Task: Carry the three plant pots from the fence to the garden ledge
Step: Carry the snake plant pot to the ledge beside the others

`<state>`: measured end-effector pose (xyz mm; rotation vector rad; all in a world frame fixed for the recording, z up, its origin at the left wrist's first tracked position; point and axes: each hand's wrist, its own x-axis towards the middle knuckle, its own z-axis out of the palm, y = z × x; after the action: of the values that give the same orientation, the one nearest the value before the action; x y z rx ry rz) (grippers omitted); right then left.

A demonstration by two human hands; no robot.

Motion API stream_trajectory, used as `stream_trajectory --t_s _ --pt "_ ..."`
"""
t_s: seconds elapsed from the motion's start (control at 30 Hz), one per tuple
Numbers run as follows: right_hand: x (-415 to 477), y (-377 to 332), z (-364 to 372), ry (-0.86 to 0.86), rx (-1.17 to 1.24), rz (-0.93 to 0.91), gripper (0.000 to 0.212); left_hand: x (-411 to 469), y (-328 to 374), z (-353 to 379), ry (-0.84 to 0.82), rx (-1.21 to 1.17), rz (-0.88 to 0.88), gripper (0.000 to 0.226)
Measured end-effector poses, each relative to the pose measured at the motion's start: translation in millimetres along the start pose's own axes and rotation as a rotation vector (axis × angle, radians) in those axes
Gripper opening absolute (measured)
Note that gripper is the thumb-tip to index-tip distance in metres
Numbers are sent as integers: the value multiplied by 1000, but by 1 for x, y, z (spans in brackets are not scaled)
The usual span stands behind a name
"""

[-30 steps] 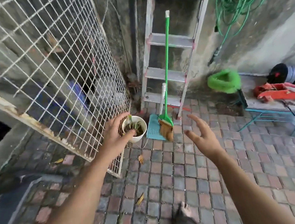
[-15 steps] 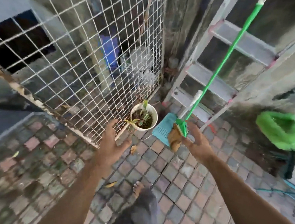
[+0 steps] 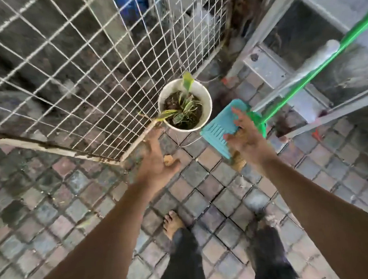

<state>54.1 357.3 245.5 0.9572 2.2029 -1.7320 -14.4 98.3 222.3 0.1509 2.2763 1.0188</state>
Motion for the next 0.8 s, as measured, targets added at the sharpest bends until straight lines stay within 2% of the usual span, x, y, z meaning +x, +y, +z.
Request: stream_trajectory --t_s 0.17,0.33,0.43,0.53,0.7,0.8 --pt "99 110 27 -19 29 -47 73 84 -71 77 167 46 35 111" --pt "180 192 48 -102 -80 -175 96 159 -125 155 310 91 225 113" --pt "216 218 59 -93 -16 -255 109 195 -146 181 422 91 325 112" --pt "254 241 65 -137 32 -330 121 229 -173 193 476 55 397 107" --pt "317 251 78 -271 118 -532 120 276 -210 175 599 95 637 95" --pt "339 249 94 -294 234 -644 144 294 -201 162 589 77 645 92"
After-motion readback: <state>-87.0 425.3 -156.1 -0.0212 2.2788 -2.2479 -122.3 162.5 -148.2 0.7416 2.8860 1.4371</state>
